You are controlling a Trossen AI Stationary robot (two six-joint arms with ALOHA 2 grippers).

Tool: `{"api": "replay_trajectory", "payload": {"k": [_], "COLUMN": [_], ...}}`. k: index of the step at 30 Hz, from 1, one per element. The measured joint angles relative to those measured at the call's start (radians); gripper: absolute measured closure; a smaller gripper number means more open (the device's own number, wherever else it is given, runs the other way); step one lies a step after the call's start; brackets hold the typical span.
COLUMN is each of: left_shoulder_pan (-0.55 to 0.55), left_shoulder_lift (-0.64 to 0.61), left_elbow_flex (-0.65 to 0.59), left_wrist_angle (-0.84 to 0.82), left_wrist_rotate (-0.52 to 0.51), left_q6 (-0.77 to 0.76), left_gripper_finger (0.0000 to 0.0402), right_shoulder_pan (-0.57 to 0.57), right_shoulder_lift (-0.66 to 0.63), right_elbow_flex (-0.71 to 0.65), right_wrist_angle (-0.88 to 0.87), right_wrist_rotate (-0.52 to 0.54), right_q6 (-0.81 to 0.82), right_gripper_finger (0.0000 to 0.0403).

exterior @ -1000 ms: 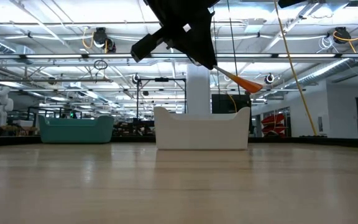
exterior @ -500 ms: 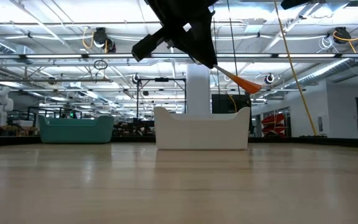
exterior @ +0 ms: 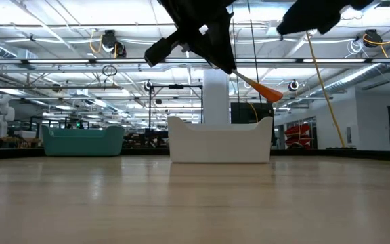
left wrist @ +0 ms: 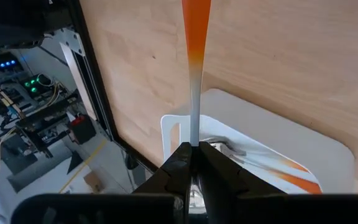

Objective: Sort silverware by color (type)
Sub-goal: Put the orange fork into the white bin

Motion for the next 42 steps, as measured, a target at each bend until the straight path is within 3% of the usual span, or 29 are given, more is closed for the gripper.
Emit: {"api": "replay_trajectory", "payload": {"k": [13, 19, 26, 30, 36, 42], "left_shoulder_pan": [0.0, -0.004, -0.007, -0.007, -0.007, -0.008], "left_shoulder_lift": [0.0, 0.0, 0.0, 0.0, 0.0, 0.0], "left_elbow_flex": [0.0, 0.0, 0.0, 0.0, 0.0, -0.002], "left_wrist_angle": [0.014, 0.065, 0.069, 0.068, 0.05, 0.096], "left_wrist_rotate": [-0.004, -0.005, -0.005, -0.005, -0.011, -0.033], "left_q6": [0.011, 0.03, 0.037, 0.036, -0.025, -0.168], "left_gripper_finger": [0.0369, 0.0369, 0.0369, 0.0369, 0.0369, 0.0368], "right_shoulder_pan": [-0.157, -0.201, -0.226, -0.243, -0.254, -0.255], "right_shoulder_lift": [0.0, 0.011, 0.047, 0.078, 0.092, 0.091], "right_elbow_flex": [-0.131, -0.19, -0.191, -0.191, -0.191, -0.192], "right_wrist_angle": [0.186, 0.33, 0.367, 0.383, 0.377, 0.374], "right_wrist_rotate": [-0.074, -0.193, -0.199, -0.201, -0.196, -0.191], "right_q6": [0.014, -0.036, -0.059, -0.059, -0.08, -0.098], "right_gripper_finger": [0.0268, 0.0268, 0.0272, 0.0301, 0.0388, 0.0398]}}
